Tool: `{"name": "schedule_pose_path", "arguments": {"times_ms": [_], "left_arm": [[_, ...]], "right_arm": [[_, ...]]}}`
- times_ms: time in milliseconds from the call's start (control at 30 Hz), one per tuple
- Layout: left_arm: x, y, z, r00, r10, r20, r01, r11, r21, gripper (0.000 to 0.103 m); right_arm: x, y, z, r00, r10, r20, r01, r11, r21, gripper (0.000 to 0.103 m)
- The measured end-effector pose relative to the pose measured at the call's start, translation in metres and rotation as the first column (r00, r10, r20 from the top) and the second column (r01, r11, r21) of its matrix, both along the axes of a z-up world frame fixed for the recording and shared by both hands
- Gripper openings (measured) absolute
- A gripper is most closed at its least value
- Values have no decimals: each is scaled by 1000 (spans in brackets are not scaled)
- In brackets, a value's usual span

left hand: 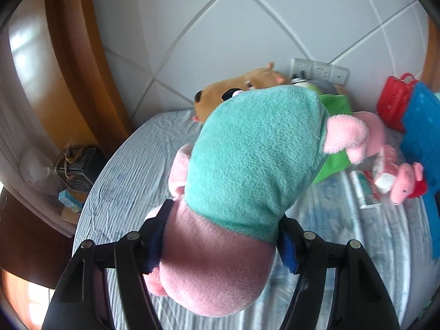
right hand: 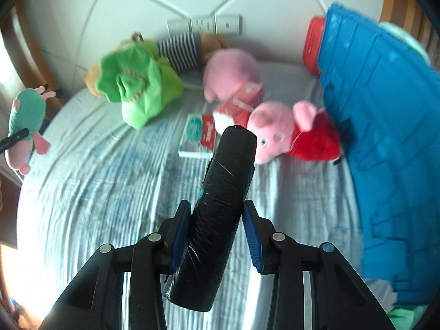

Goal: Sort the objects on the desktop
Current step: 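Grasp the teal-shirted pink pig with the left tool while the right tool grasps the black tube, then carry pig and black tube into the blue crate and open both tools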

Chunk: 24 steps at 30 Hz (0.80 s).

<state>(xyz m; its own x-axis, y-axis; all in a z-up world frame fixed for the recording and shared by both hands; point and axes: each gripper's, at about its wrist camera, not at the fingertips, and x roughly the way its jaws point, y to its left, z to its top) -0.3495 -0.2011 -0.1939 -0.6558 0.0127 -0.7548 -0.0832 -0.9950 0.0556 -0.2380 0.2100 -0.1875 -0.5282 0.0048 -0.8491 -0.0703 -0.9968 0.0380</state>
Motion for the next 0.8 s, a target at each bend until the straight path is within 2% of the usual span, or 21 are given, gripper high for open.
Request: {"name": "schedule_pose_path", "arguments": {"times_ms": [133, 300, 500, 633, 800], "left_arm": [[23, 41, 39, 999, -44, -21, 44, 999, 1, 66], [45, 106, 96, 994, -88, -70, 89, 996, 10, 66], [63, 207, 149, 979, -170, -116, 174, 985, 25, 66], [69, 288, 175, 961, -245, -131, 252, 966, 47, 66], [75, 399, 202, 918, -367, -149, 380, 923, 67, 66]], "right_arm": [[20, 23, 40, 997, -1, -80, 0, 1000, -12, 37], [49, 74, 88, 986, 11, -166, -13, 1000, -7, 37], [81, 139, 139, 967, 28, -252, -27, 1000, 5, 37], [101, 189, 167, 956, 26, -293, -24, 1000, 11, 37], [124, 257, 185, 947, -5, -320, 11, 1000, 16, 37]]}}
